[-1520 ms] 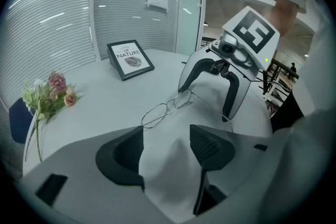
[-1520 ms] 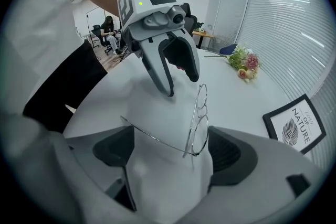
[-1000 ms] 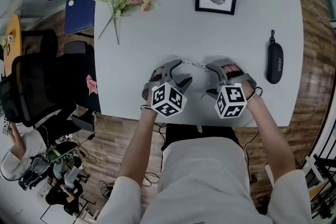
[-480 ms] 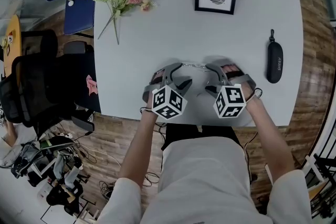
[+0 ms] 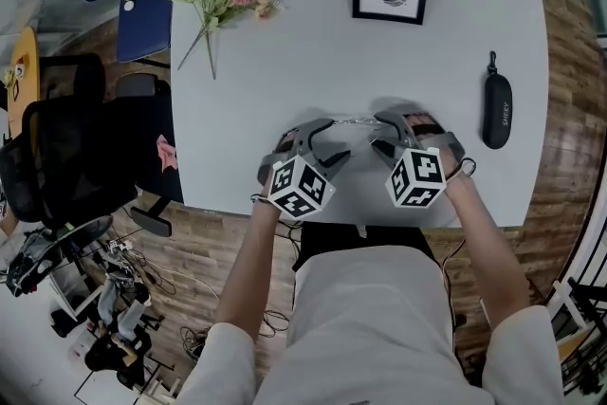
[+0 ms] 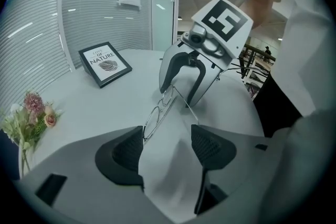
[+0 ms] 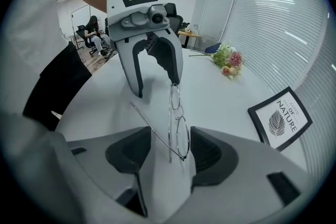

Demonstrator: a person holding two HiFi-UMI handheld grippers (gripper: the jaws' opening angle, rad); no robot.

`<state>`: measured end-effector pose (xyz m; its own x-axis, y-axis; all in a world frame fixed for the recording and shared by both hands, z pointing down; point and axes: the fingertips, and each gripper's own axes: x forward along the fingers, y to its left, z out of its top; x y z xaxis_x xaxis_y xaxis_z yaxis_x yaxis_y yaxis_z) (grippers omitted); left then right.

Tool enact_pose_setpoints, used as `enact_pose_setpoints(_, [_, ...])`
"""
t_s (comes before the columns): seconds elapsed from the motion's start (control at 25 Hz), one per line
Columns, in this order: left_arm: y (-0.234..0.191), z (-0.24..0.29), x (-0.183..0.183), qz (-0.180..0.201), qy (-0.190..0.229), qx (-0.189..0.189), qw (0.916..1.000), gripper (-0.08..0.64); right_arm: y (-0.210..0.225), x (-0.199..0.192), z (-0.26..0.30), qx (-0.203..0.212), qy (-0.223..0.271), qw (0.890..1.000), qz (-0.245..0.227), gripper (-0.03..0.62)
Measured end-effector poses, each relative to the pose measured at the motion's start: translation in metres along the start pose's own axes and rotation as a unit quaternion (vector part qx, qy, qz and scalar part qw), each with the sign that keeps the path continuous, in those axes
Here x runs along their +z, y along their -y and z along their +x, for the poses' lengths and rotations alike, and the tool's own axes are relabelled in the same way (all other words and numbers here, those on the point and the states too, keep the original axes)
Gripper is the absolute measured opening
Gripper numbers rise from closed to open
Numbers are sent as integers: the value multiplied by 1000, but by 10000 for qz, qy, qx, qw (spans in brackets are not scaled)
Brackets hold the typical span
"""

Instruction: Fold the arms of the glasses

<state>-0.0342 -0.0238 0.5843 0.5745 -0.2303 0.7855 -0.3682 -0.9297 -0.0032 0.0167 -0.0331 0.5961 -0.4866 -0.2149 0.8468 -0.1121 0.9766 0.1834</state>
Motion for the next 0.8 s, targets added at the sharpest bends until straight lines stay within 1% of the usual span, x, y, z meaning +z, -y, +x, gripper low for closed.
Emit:
enact_pose_setpoints(0.12, [6, -1, 1, 35, 7, -126, 9999, 295, 1, -1, -1, 6, -8, 10000, 89, 218])
enact_pose_setpoints(0.24, [8, 0, 1, 51, 4, -134, 9999, 295, 2, -2, -1, -10, -17, 9998, 207, 206])
enact_pose_setpoints(0.48, [8, 3, 2, 57, -19, 76, 10000, 295, 9, -3, -2, -197, -53, 9991, 375, 160])
enact_pose_setpoints(0.6, [5, 6, 2, 57, -2, 227, 9997, 291, 10, -4, -1, -215, -47, 9987, 463, 143])
enact_pose_setpoints(0.68, [2, 6, 3, 53, 44, 358, 9993, 268, 9, -4, -2, -217, -59, 9986, 472, 138])
enact_pose_setpoints(0.76, [-1, 4, 4, 25, 98, 491, 9987, 211, 9, -5, -2, -228, -61, 9986, 478, 132])
enact_pose_setpoints(0.8, [-2, 4, 3, -2, 103, 537, 9985, 196, 8, -5, -2, -230, -55, 9985, 496, 130])
